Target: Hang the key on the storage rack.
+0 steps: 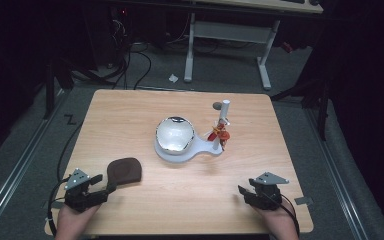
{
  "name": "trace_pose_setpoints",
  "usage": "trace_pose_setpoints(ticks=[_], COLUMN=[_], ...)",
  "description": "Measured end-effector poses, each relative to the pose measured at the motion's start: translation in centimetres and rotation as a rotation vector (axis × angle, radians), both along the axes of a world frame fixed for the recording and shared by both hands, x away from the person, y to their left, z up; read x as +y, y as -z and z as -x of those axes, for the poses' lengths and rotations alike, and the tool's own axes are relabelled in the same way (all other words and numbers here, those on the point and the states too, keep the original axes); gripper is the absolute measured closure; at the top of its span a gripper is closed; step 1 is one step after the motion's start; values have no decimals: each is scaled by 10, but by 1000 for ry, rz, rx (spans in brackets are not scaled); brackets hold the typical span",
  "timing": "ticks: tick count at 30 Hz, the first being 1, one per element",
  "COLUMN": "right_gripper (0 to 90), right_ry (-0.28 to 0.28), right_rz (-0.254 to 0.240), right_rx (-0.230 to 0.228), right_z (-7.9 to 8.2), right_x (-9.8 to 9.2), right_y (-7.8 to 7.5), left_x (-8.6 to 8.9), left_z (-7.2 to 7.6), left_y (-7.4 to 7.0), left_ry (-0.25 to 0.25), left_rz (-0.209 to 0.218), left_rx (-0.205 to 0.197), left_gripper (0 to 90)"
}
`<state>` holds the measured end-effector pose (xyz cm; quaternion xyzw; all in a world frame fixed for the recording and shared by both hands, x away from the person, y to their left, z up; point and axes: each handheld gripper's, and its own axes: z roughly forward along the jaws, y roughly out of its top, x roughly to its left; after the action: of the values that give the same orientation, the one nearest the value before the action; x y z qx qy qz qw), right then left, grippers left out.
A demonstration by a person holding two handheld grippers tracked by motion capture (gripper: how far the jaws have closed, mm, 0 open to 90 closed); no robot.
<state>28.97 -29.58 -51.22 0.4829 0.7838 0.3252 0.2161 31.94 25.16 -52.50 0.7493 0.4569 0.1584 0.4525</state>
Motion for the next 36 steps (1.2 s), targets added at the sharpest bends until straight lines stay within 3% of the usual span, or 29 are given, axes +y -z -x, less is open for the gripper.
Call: trace_pose_setpoints(ticks=[2,3,5,6,7,9,10,13,15,16,20,23,24,25,26,29,31,32,33,36], right_gripper=[480,479,475,476,477,477,477,476,473,473,473,473,473,473,474,473,473,473,473,474], right_ry=[7,12,-2,-27,-31,-32,-42,-58,-66,-71,-77,-78,-82,-85,-84,-81,-76,-76,-73,-69], right_rz=[-7,-39,-47,-5,1,-7,-36,-30,-33,-30,-32,-36,-36,-33,-33,-33,-38,-38,-44,-41], right_rx=[-7,-39,-33,-59,-66,-64,-48,-49,-46,-47,-41,-25,-27,-27,-24,-20,-17,-17,-12,-8], right_z=[2,10,12,16,17,17,16,16,17,17,17,15,14,14,14,15,15,15,15,16], right_x=[-1,-5,-6,-6,-6,-6,-7,-6,-6,-6,-6,-4,-4,-4,-4,-4,-5,-5,-5,-5], right_y=[2,9,10,8,8,8,11,12,11,11,12,14,14,14,14,15,15,15,16,16], left_x=[0,-1,-1,-3,-4,-5,-7,-10,-11,-11,-6,-1,1,3,3,1,5,5,7,10], left_z=[0,0,0,-1,-1,-2,-3,-7,-8,-14,-26,-40,-45,-53,-56,-59,-59,-59,-57,-55], left_y=[-1,-1,-2,-3,-4,-5,-7,-12,-13,-14,-16,-16,-14,-8,-5,1,6,6,10,12], left_ry=[-1,-3,-4,-7,-7,-5,-6,-13,-19,-37,-59,-90,-98,-105,-109,-114,-114,-114,-116,-113], left_rz=[-2,-4,-1,-13,-20,-27,-32,-42,-52,-62,-49,-17,4,59,59,53,104,104,151,185], left_rx=[-4,-9,-9,-13,-19,-25,-32,-42,-40,-20,-7,12,30,60,69,82,89,89,94,112], left_gripper=[316,315,315,315,318,333,340,356,357,360,423,501,529,549,572,624,663,673,683,706])
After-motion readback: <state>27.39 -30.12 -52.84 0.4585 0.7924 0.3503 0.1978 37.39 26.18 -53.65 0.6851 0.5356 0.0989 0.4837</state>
